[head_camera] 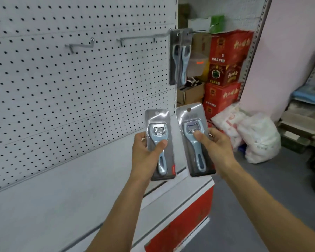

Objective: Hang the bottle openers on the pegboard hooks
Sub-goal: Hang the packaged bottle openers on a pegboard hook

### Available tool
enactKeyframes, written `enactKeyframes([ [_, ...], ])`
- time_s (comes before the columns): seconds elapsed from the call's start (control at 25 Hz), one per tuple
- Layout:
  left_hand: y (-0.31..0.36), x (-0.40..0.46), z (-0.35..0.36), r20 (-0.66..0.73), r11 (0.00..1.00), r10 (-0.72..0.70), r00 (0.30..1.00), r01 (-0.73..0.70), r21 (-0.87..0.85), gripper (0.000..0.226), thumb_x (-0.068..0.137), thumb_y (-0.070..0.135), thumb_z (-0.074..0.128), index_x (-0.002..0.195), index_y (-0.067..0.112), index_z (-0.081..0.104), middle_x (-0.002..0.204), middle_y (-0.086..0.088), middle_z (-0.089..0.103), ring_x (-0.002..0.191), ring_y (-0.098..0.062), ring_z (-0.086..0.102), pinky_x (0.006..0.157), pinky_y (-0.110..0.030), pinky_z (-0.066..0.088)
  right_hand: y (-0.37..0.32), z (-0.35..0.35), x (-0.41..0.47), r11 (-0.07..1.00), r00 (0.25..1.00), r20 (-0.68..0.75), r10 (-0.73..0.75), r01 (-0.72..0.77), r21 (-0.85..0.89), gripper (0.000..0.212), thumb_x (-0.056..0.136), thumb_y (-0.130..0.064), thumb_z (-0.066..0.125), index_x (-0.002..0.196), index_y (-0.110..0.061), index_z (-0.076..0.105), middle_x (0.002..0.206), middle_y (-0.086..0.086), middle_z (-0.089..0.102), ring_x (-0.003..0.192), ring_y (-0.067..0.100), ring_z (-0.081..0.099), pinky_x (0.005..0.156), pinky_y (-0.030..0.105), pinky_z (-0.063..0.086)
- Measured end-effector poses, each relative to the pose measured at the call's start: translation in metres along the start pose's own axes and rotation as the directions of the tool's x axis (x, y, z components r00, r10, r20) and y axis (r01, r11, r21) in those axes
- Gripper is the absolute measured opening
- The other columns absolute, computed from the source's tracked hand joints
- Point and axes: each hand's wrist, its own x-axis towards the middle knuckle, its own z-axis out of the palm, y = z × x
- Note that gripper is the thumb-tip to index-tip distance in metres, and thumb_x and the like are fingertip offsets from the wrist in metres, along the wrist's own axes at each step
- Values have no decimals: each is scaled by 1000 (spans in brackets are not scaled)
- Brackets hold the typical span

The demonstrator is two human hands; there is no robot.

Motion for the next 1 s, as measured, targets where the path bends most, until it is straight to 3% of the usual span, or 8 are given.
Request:
enactKeyframes([
  [0.24, 22, 24, 44, -108, 998, 66, 992, -68, -16, 40, 79, 24, 77, 110, 28, 51, 102, 8, 67, 90, -9, 68, 77, -25, 55, -5, -22, 69, 995, 993, 94, -70, 62, 79, 8, 83, -22, 72, 83, -16, 67, 81, 4, 73, 74, 16, 67, 74, 36, 56],
  [0.44, 44, 28, 89, -242, 990, 107, 965, -126, -64, 40, 81, 20, 75, 112, 25, 50, 99, 8, 69, 78, 1, 69, 61, -12, 53, -32, -48, 108, 984, 958, 246, -147, 117, 134, 6, 86, -14, 68, 86, -10, 64, 75, 0, 72, 66, 8, 68, 58, 20, 52],
  [0.72, 79, 24, 149, -371, 977, 170, 913, -206, -60, 42, 82, 19, 75, 115, 24, 50, 100, 8, 70, 85, -5, 70, 75, -24, 57, -86, -84, 157, 957, 894, 356, -271, 210, 199, 5, 86, -18, 69, 90, -17, 67, 89, 10, 74, 79, 24, 70, 74, 38, 58],
  [1.0, 105, 29, 169, -422, 964, 235, 876, -266, -15, 42, 82, 18, 75, 115, 21, 49, 97, 8, 71, 85, -7, 71, 81, -32, 58, -128, -80, 187, 932, 871, 377, -315, 209, 296, 5, 87, -16, 68, 91, -17, 64, 86, 4, 73, 74, 14, 71, 68, 30, 59],
])
